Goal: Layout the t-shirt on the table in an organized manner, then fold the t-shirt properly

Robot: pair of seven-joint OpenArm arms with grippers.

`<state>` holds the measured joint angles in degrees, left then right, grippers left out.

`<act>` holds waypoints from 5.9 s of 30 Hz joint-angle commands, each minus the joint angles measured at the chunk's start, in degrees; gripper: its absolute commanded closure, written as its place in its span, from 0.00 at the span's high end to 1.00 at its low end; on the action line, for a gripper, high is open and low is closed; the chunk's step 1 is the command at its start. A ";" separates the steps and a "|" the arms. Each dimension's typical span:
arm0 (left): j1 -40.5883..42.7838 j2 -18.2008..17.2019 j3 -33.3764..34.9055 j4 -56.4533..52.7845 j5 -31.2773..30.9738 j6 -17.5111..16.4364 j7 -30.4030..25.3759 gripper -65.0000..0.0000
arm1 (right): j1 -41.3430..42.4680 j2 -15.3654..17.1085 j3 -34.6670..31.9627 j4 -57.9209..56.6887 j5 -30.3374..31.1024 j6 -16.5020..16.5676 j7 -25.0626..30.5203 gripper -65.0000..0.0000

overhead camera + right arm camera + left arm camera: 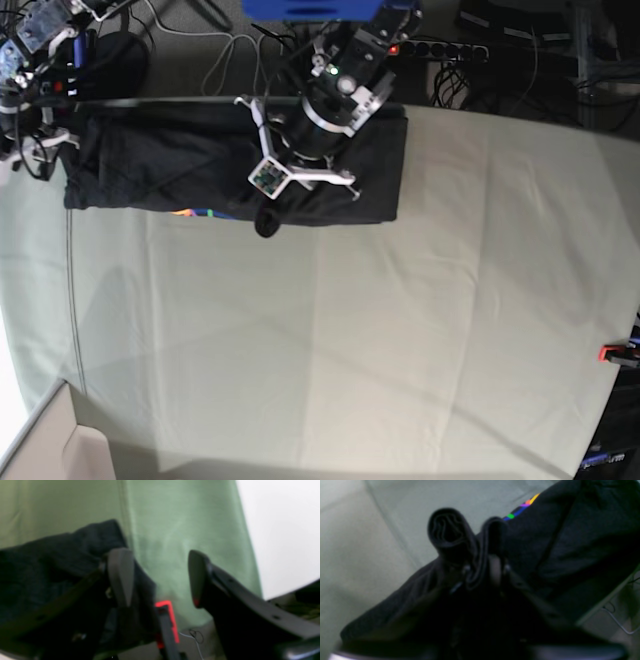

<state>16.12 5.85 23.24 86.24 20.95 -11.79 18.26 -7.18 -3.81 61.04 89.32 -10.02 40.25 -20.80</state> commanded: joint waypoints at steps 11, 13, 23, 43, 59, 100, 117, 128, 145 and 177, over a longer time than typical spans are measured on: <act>-0.87 1.49 4.76 1.54 0.90 0.85 1.47 0.57 | -0.60 0.61 -3.15 0.66 1.10 -0.25 1.24 0.68; -0.95 1.14 5.11 3.13 -0.33 1.02 1.47 0.57 | -1.48 0.34 -3.94 0.75 1.10 -0.25 1.24 0.68; -0.08 -7.74 2.12 13.59 -4.38 1.46 1.91 0.57 | -1.39 -0.54 -6.49 -3.38 1.10 -0.25 1.15 0.68; 3.00 -15.56 -20.83 10.60 -23.72 0.93 1.91 0.57 | 2.13 5.44 -6.57 -17.71 1.01 -0.25 1.41 0.66; 2.91 -15.47 -23.11 10.42 -23.63 1.02 2.00 0.57 | 3.71 3.86 -6.31 -15.43 1.10 -0.25 1.32 0.00; 5.11 -16.70 -42.01 10.86 -23.63 0.85 2.00 0.57 | -13.79 -5.19 -51.94 22.55 15.08 -0.25 -9.14 0.00; 7.66 -16.62 -52.30 11.04 -23.98 0.85 2.00 0.57 | -8.69 -4.67 -63.72 9.80 14.90 -0.25 -8.52 0.00; 8.36 -16.62 -52.39 11.21 -23.81 0.85 2.00 0.57 | -5.61 -4.76 -71.28 7.78 14.90 -0.25 -8.96 0.00; 9.16 -16.70 -52.39 11.30 -23.98 0.85 2.00 0.57 | -4.38 -4.67 -76.82 4.00 14.90 -0.25 -9.05 0.50; 6.87 -8.35 -27.42 9.10 -53.26 0.93 15.89 0.81 | -6.84 0.17 -39.89 17.89 14.99 -0.25 -9.14 0.50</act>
<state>22.81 -2.63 -4.23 94.50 -31.64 -10.46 34.87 -14.24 -3.84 21.04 106.15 3.92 39.62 -31.48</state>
